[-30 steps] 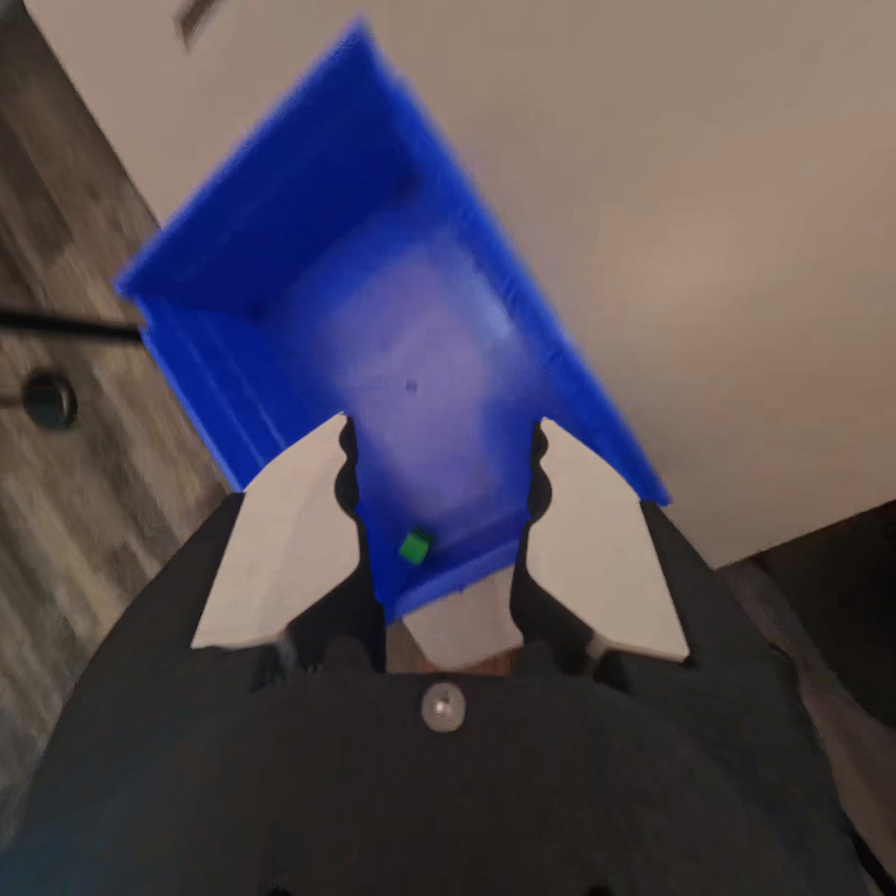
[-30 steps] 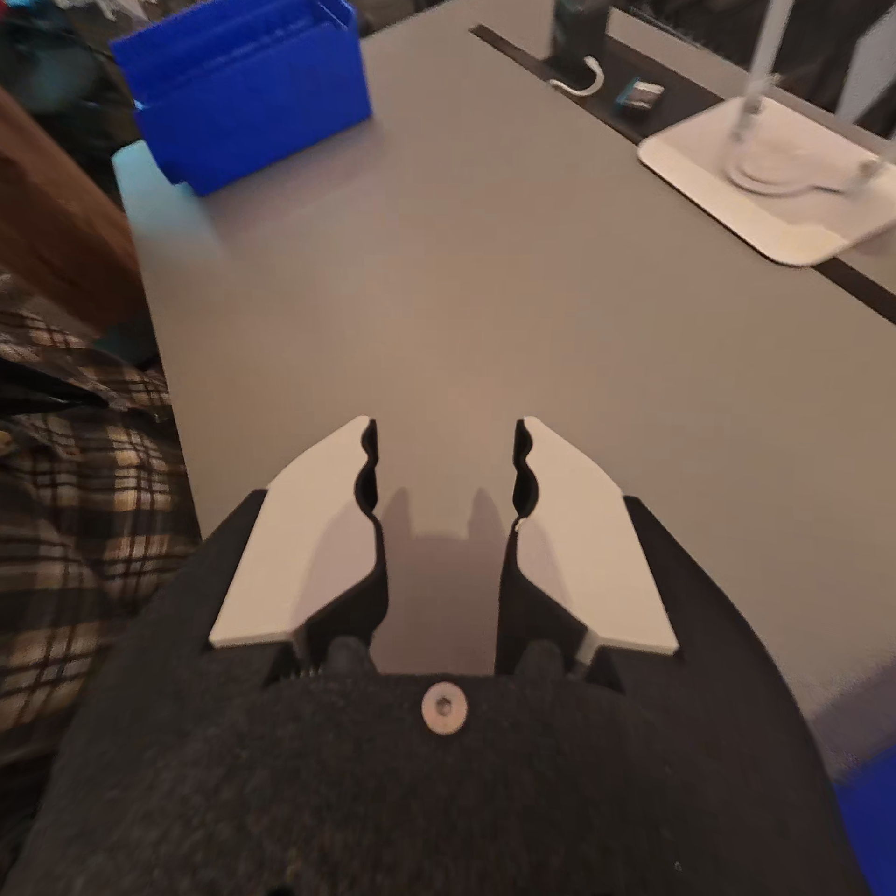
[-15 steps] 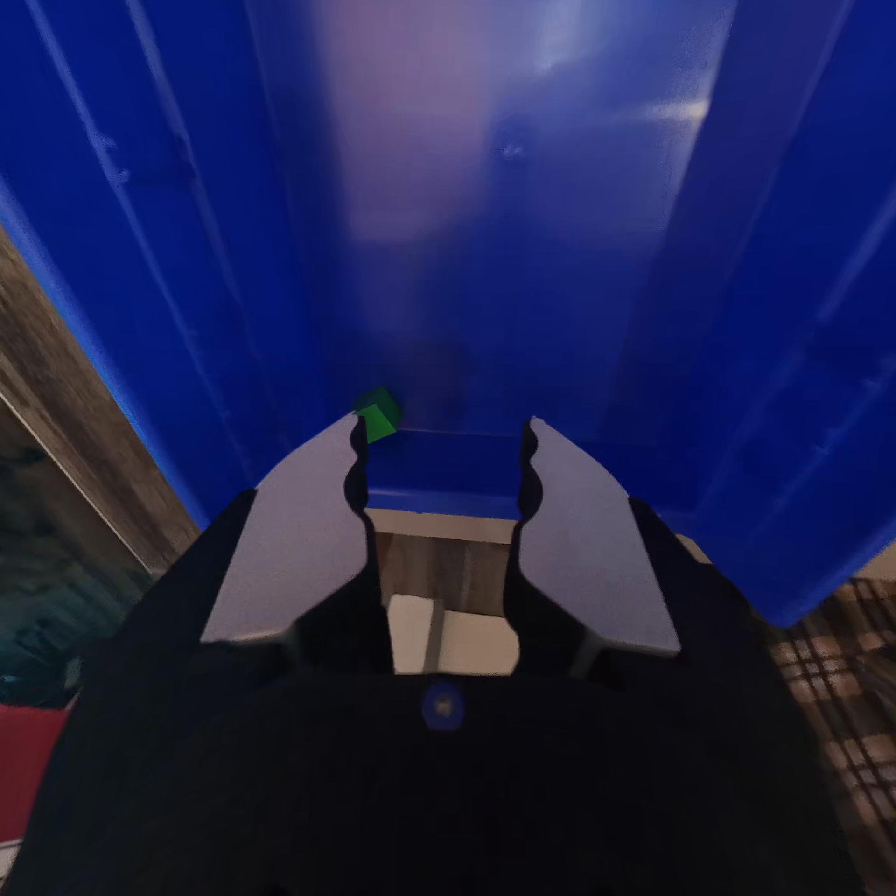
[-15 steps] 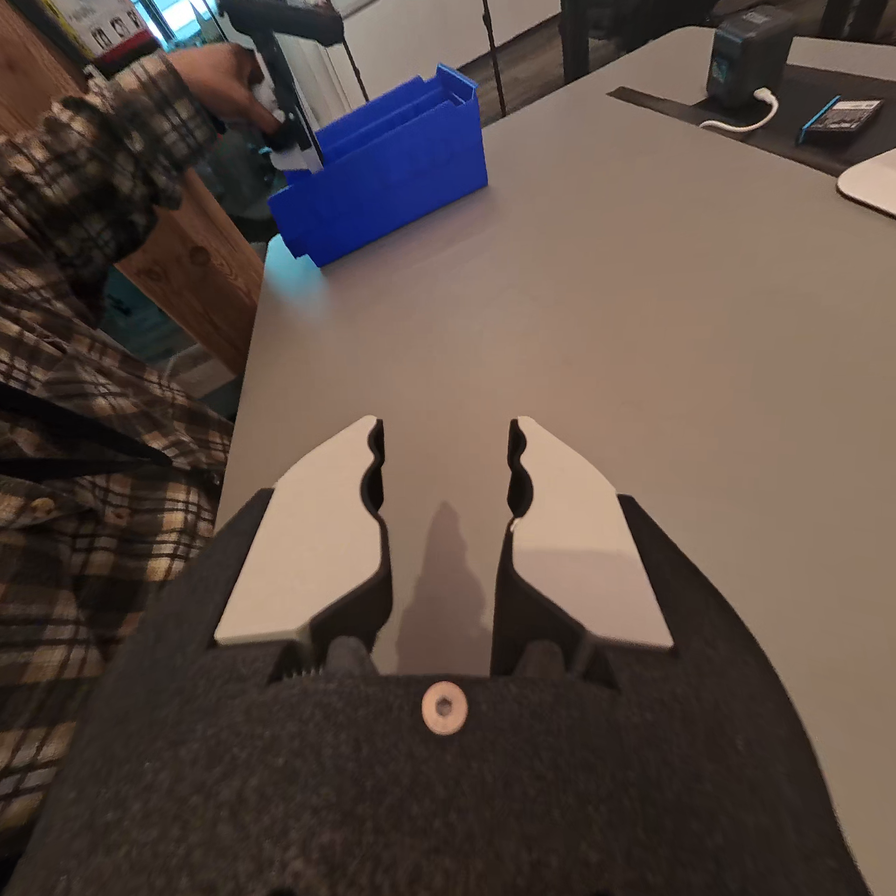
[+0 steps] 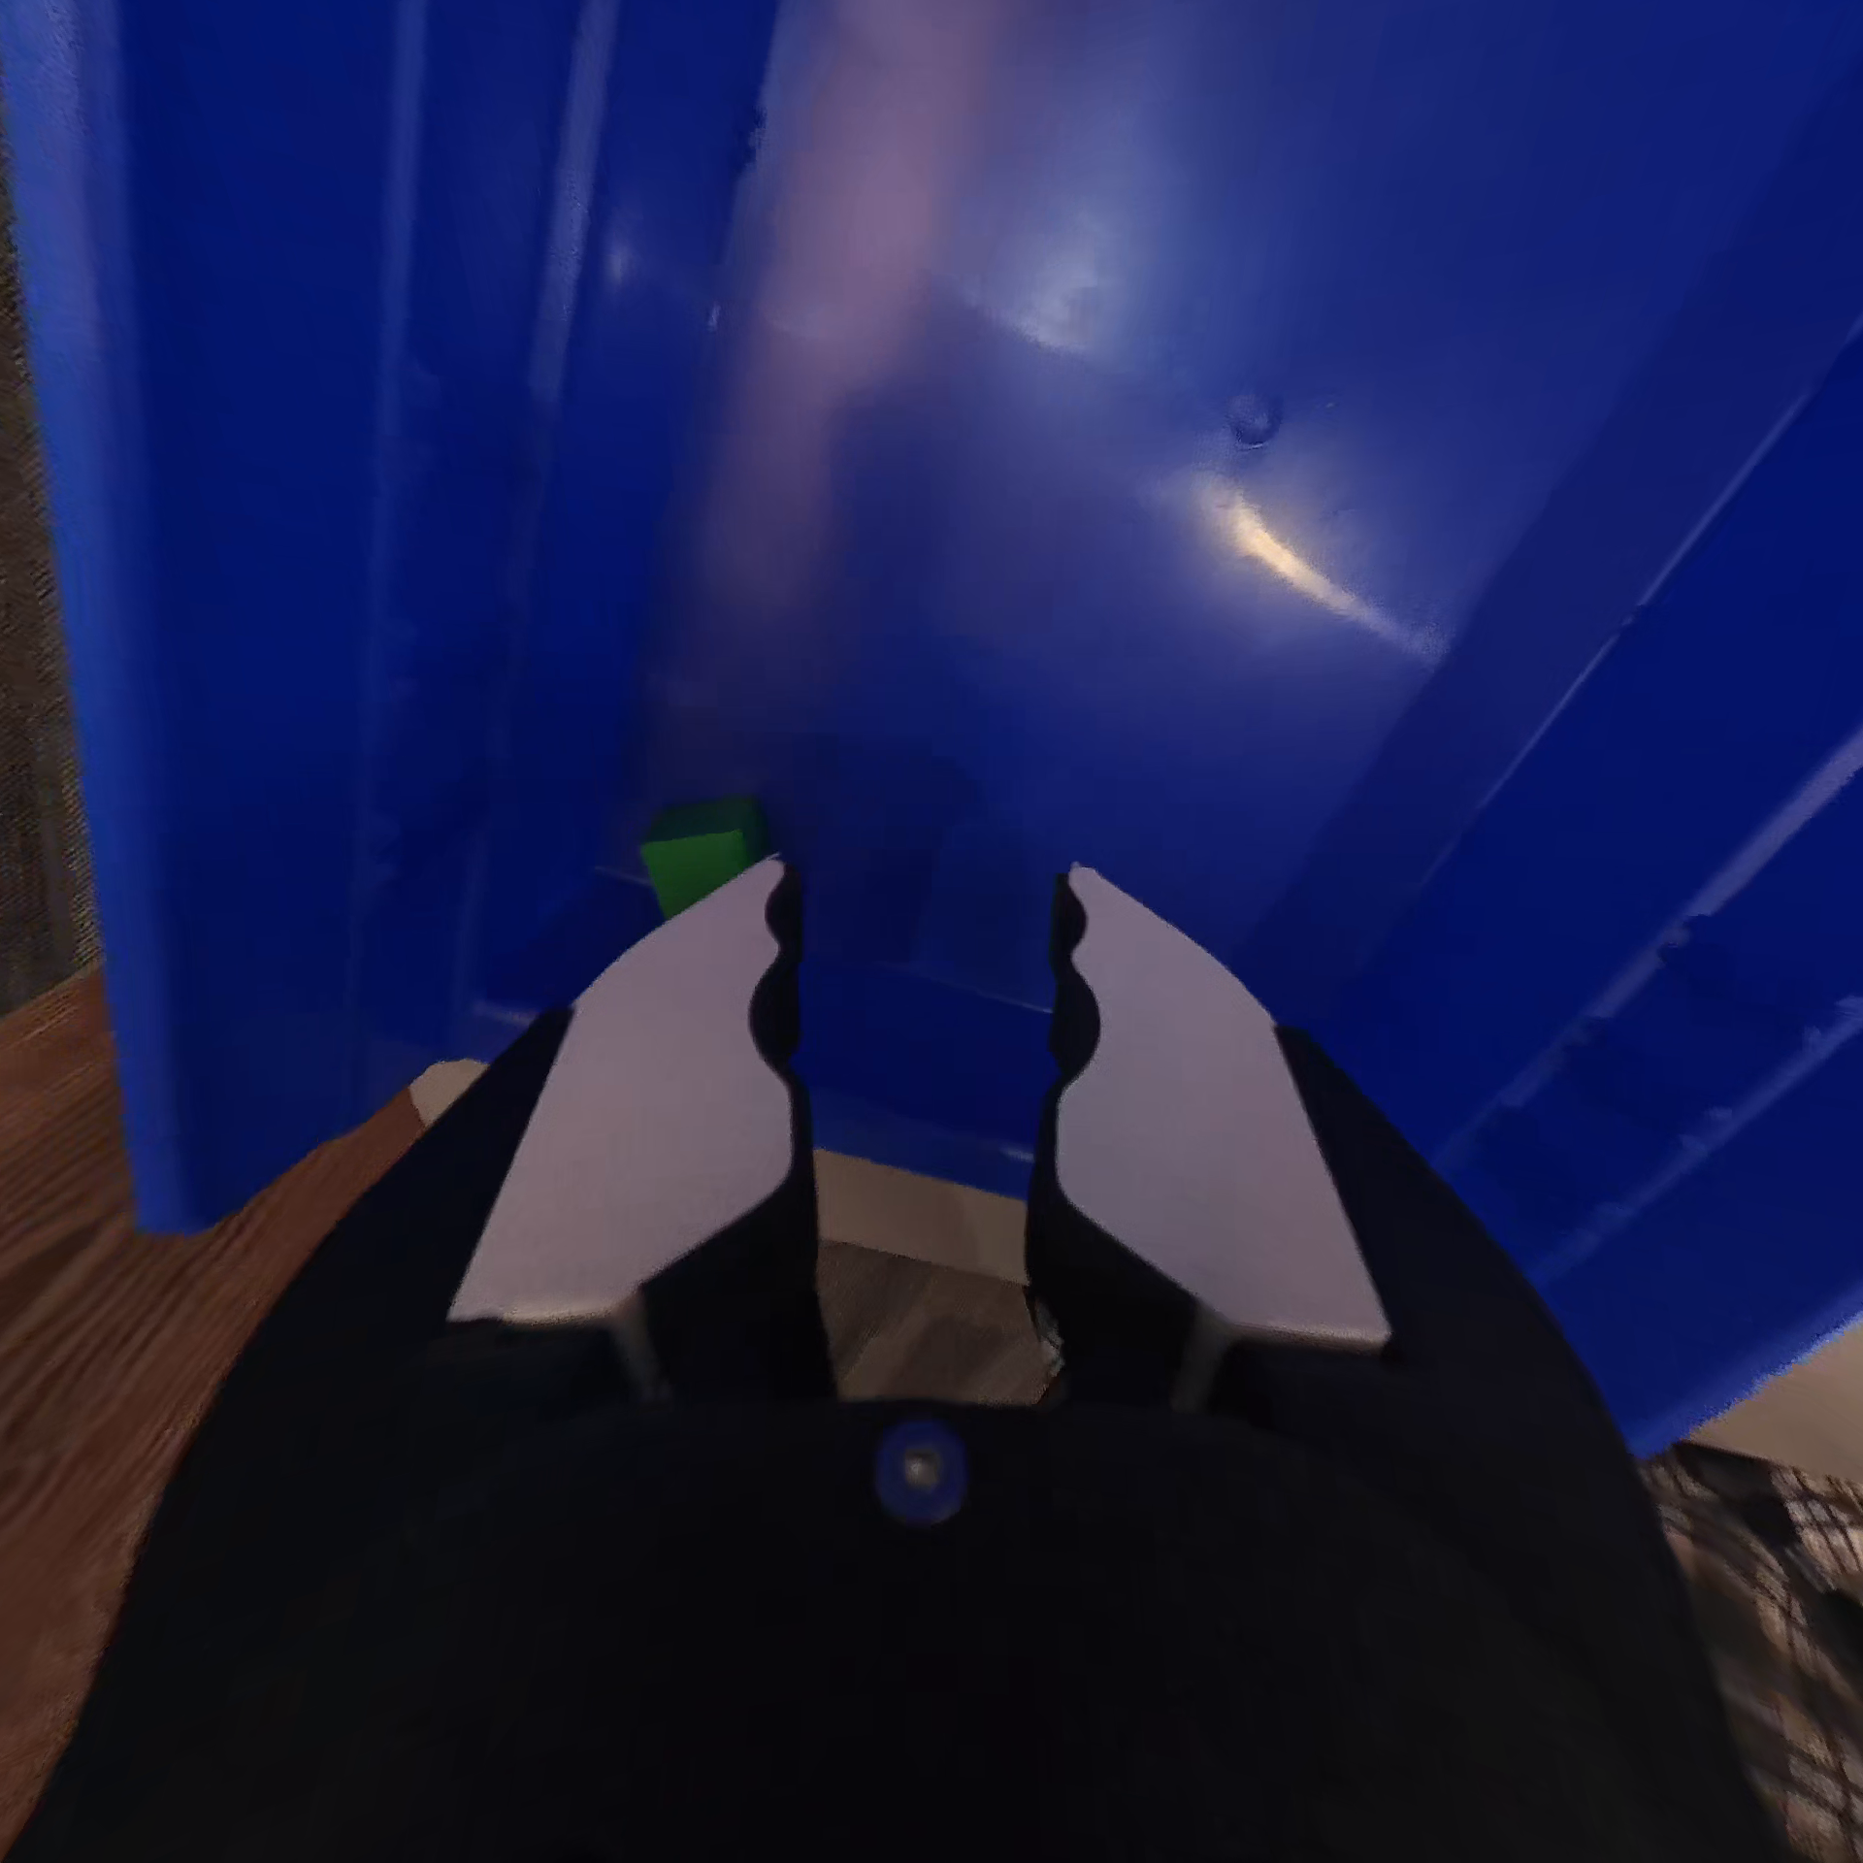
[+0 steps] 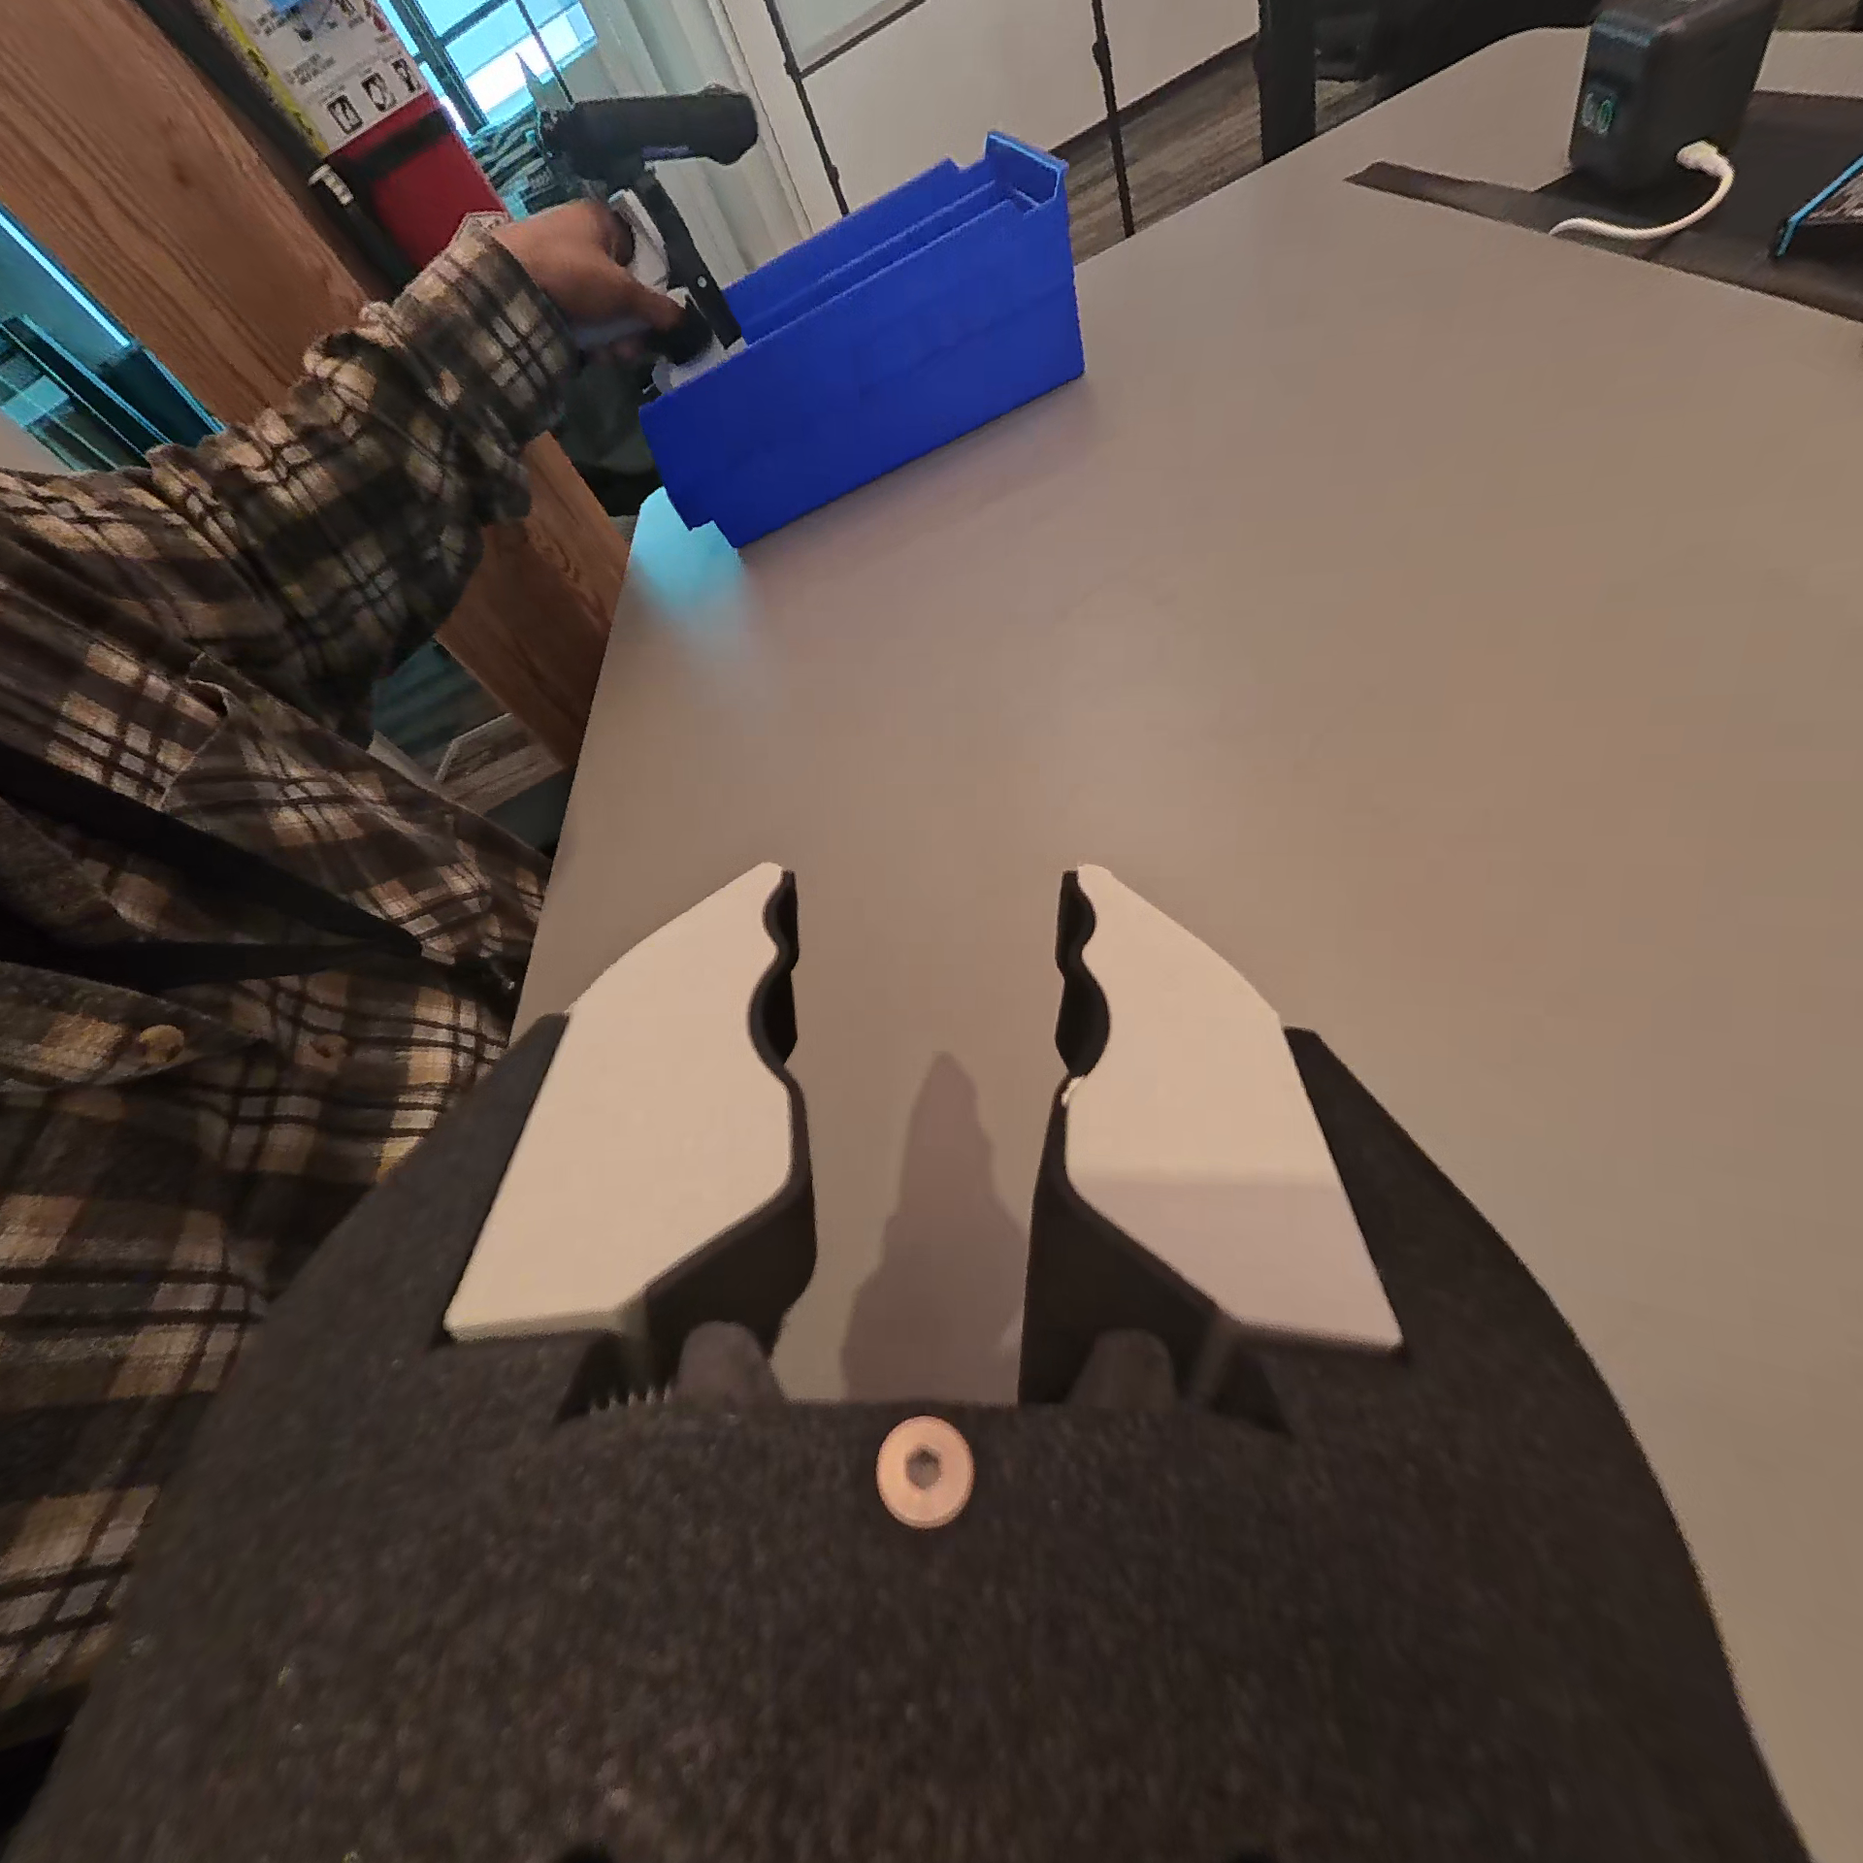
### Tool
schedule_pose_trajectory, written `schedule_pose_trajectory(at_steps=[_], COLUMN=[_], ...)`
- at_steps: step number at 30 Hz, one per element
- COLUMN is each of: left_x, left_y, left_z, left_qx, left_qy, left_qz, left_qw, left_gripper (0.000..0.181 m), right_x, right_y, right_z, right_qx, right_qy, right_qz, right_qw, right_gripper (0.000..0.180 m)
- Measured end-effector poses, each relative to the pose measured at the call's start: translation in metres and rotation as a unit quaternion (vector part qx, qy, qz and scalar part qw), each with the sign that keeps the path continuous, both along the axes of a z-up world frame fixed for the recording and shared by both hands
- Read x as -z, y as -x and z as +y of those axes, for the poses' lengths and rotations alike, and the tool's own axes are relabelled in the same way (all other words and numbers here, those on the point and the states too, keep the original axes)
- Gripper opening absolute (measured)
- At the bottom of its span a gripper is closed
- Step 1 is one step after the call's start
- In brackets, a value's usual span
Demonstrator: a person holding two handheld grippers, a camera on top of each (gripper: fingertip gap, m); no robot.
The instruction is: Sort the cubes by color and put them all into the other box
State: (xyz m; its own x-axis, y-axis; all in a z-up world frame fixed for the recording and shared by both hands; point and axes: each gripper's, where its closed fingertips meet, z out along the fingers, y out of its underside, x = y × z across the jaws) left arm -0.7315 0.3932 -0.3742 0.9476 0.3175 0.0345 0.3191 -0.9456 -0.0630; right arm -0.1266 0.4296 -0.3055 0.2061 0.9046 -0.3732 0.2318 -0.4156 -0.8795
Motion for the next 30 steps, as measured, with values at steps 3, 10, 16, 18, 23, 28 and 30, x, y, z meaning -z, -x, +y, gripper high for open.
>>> schedule_pose_trajectory(at_steps=[3, 10, 16, 18, 23, 28, 30], left_x=[0.0, -0.001, 0.007, 0.011, 0.021, 0.022, 0.022], left_y=[0.01, 0.034, 0.041, 0.04, 0.039, 0.037, 0.038], left_z=[-0.006, -0.015, -0.02, -0.019, -0.018, -0.015, -0.015], left_qx=[-0.008, -0.022, -0.031, -0.03, -0.033, -0.014, 0.005], left_qy=[0.017, 0.059, 0.077, 0.078, 0.084, 0.089, 0.093], left_qz=[0.032, 0.105, 0.11, 0.103, 0.086, 0.082, 0.092], left_qw=[0.999, 0.993, 0.99, 0.991, 0.992, 0.993, 0.991], left_gripper=[0.048, 0.048, 0.042, 0.04, 0.037, 0.022, 0.022], right_x=[-0.001, -0.003, -0.004, -0.005, -0.005, -0.006, -0.006], right_y=[-0.001, -0.002, -0.002, -0.002, -0.002, -0.004, -0.004], right_z=[-0.002, -0.003, -0.004, -0.005, -0.005, -0.005, -0.004], right_qx=[-0.003, -0.005, -0.007, -0.008, -0.008, -0.006, -0.005], right_qy=[0.001, -0.002, -0.003, -0.004, -0.004, -0.007, -0.007], right_qz=[0.004, 0.006, 0.006, 0.006, 0.006, 0.009, 0.009], right_qw=[1.0, 1.0, 1.0, 1.0, 1.0, 1.0, 1.0], right_gripper=[0.049, 0.049, 0.049, 0.049, 0.049, 0.048, 0.048])
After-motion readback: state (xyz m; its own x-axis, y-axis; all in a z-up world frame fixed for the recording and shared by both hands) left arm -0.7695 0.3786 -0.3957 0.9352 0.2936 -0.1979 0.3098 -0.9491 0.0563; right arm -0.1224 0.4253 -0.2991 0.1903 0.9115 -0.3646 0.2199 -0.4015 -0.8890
